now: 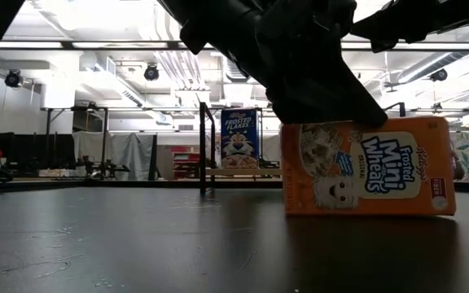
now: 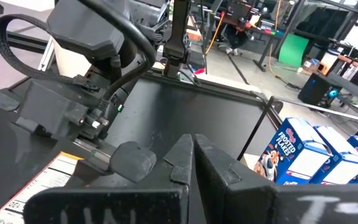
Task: Stack cereal on shelf
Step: Put the orange cereal box on the shelf aligned with the other orange cereal box
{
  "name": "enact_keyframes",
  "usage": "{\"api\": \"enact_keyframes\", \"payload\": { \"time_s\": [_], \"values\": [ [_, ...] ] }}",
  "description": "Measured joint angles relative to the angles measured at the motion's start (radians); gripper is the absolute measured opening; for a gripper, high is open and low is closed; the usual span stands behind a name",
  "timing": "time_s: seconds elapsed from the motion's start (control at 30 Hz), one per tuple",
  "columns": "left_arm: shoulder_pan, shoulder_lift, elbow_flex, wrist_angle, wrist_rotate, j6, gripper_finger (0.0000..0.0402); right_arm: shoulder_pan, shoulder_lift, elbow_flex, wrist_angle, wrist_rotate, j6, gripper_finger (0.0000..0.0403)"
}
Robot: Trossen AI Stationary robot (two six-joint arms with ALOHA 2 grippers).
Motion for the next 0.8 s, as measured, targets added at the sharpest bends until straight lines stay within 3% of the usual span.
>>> {"api": "enact_keyframes", "payload": {
  "time_s": [0.23,0.43,0.8],
  "values": [
    [0.002,0.0,0.0,0.003,0.001,0.004,0.0149,0.0,0.0,0.0,0.0,0.0,-0.006,0.0009],
    [0.011,-0.052,0.0,0.012,-0.023,0.027,0.0147,0.0,0.0,-0.001,-0.006,0.0,-0.006,0.0009],
    [0.042,-0.239,-0.001,0.025,-0.163,0.121,0.0146,0.0,-0.002,-0.002,-0.03,0.0,-0.043,0.0009]
  ]
}}
